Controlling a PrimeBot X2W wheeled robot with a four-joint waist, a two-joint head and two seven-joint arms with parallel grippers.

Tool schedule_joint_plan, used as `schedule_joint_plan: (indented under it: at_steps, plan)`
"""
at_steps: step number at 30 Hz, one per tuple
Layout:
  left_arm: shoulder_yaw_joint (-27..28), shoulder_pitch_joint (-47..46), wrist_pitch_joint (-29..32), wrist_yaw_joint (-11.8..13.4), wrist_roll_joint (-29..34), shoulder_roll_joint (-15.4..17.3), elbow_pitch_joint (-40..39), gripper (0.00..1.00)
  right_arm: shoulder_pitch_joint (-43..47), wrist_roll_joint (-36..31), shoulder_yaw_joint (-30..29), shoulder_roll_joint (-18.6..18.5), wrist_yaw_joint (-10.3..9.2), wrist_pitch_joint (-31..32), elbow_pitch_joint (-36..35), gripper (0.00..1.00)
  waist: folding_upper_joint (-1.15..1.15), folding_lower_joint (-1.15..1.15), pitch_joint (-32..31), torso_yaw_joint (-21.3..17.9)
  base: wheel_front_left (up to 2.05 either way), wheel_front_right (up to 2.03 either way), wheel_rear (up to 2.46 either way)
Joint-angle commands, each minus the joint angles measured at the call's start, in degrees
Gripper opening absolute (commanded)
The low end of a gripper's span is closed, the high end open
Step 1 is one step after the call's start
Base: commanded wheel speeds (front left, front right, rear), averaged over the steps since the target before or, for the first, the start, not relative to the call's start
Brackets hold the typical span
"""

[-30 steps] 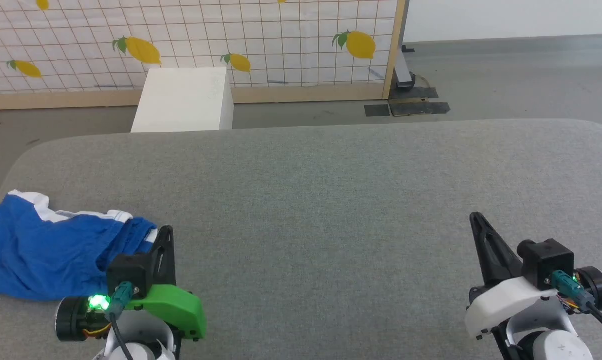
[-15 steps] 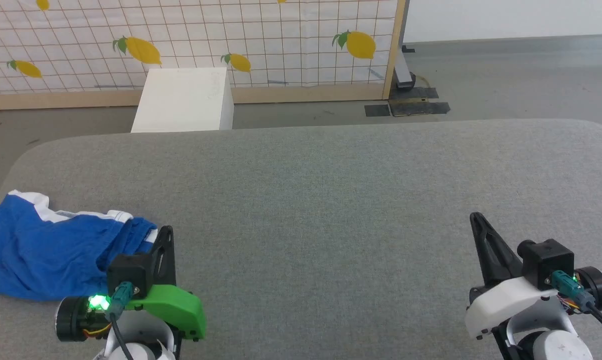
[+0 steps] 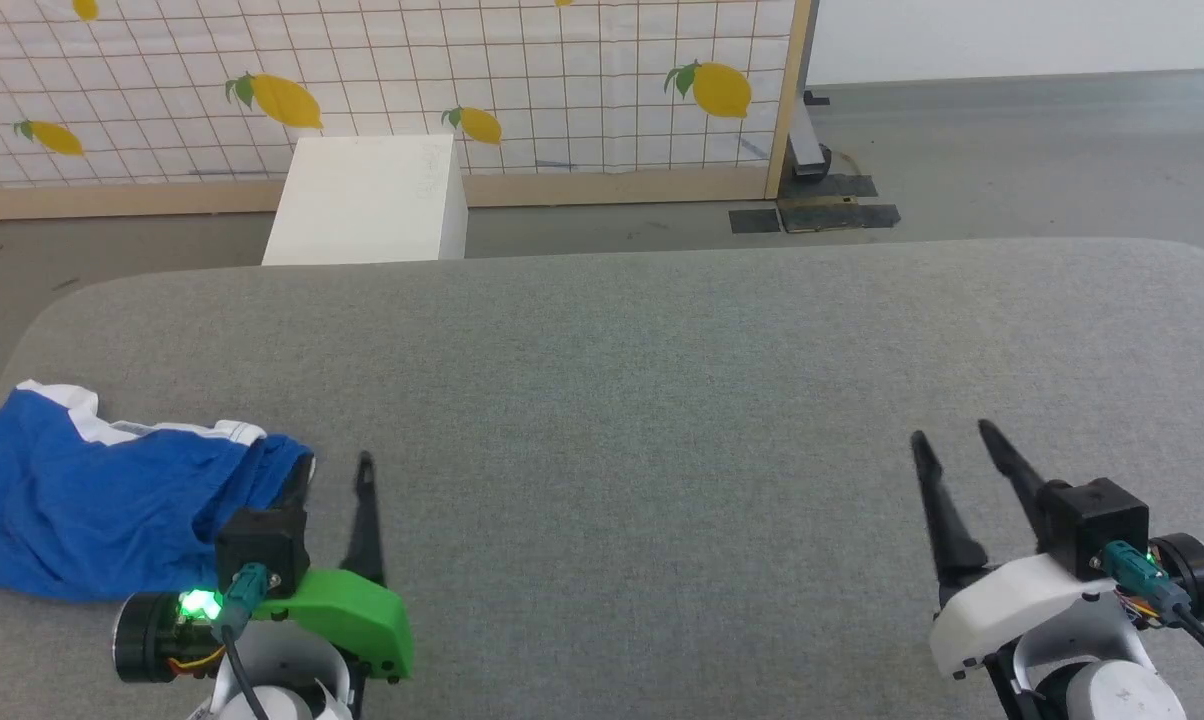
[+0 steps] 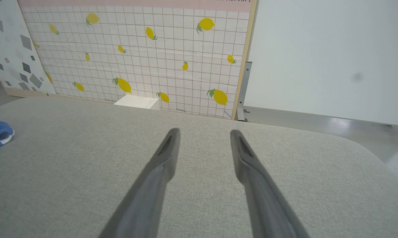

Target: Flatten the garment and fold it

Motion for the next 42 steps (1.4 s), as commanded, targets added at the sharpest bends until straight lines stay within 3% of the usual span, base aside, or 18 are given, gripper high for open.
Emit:
schedule_joint_plan:
  at_steps: [1,22,42]
  plan:
    - [-0.1,0.0,-0.3,0.0,-0.2,0.0,0.2,1.0,0.2,0.4,-0.1,0.0,0.0,-0.3,0.2,1.0,0.0,0.0,0.0,0.0,0.0,0.0,0.0]
    - [-0.7,0.0,-3.0,0.2,-1.8,0.0,2.6,1.0,1.3,3.7,-0.8,0.0,-0.02,-3.0,2.3,1.0,0.0,0.0,0.1,1.3,0.0,0.0,0.0]
    - [-0.5,0.6,-5.3,0.4,-3.2,-0.1,4.2,1.0,2.0,6.0,-0.1,0.0,-0.03,-5.4,3.7,1.0,0.0,0.0,0.2,8.5,0.0,0.0,0.0]
